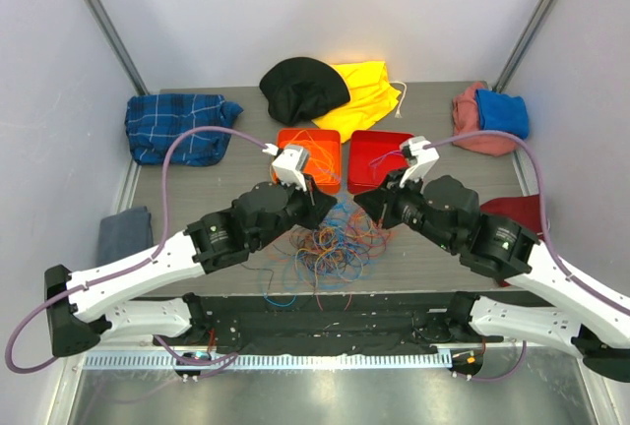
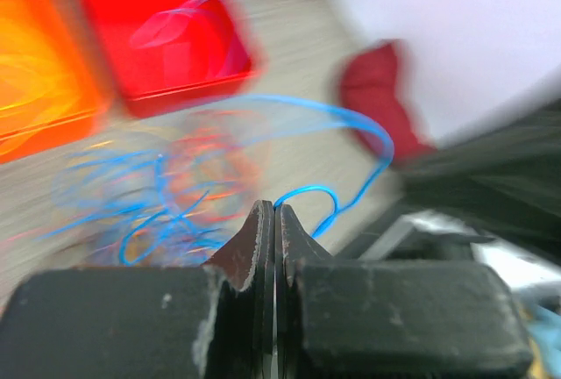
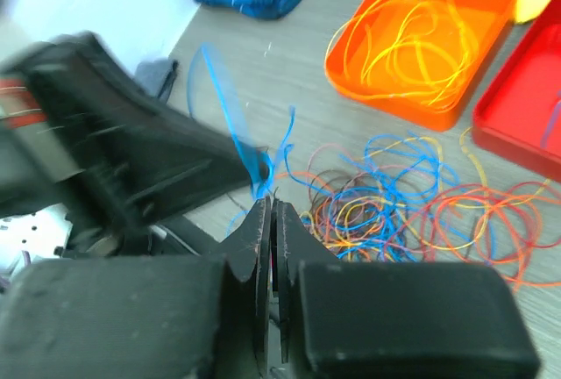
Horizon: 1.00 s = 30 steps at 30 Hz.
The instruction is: Untangle the cables
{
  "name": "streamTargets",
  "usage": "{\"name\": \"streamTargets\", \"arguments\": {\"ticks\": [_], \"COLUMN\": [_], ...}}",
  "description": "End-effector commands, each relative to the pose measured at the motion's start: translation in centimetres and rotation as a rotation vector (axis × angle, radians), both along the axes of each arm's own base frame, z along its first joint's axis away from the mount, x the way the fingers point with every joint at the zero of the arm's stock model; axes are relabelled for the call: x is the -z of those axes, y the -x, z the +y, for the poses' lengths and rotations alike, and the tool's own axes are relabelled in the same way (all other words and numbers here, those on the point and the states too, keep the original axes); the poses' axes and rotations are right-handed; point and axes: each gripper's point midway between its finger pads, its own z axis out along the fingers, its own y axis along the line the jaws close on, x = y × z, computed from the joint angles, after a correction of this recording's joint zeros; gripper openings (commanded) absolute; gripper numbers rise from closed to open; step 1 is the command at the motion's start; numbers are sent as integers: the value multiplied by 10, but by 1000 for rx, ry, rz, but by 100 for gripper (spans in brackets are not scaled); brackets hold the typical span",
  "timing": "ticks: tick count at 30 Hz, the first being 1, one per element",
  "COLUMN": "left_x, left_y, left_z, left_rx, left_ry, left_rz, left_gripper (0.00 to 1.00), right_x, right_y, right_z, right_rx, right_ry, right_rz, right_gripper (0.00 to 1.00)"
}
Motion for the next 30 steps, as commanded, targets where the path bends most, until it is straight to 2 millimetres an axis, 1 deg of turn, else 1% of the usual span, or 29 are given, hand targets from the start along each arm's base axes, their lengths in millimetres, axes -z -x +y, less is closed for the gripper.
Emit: {"name": "streamTargets", "arguments": {"ticks": [1,5,9,11,12,14,15,16,18,19,22,23,24,25,27,30], "left_x": [46,47,43,35,32,21,15,11,-4,-9,-27,-31,-30,-34,-34,-33], "left_y": [-27,-27,-25,-22,-21,-18,-17,-16,-11,-10,-3,-2,-1,0,1,1], "left_z": [49,50,45,42,40,36,33,31,25,22,12,11,8,7,4,2], "left_rx": [-206,-205,-185,-164,-153,-128,-119,-105,-67,-54,5,16,28,32,43,50], "left_ry": [-229,-232,-199,-154,-140,-100,-74,-58,-1,17,72,84,82,90,89,89], "left_rz": [19,19,13,1,-2,-12,-19,-25,-39,-41,-58,-62,-59,-61,-58,-55], "left_gripper": [0,0,0,0,0,0,0,0,0,0,0,0,0,0,0,0], "right_x": [-59,-63,-59,-51,-50,-39,-38,-31,-27,-21,-13,-13,-11,-11,-16,-18], "right_y": [0,2,2,2,3,3,4,3,4,5,5,5,5,6,5,4], "right_z": [-29,-31,-28,-24,-22,-15,-12,-9,0,3,15,17,20,22,25,28], "right_rx": [71,72,63,47,42,22,14,9,-16,-24,-54,-59,-68,-76,-81,-87], "right_ry": [-110,-118,-111,-97,-103,-89,-98,-96,-106,-107,-115,-122,-120,-121,-137,-138], "right_rz": [-121,-128,-120,-104,-99,-78,-76,-62,-49,-32,-9,-10,-3,-3,-11,-11], "right_gripper": [7,7,8,12,16,20,23,24,28,29,30,30,31,31,31,31]}}
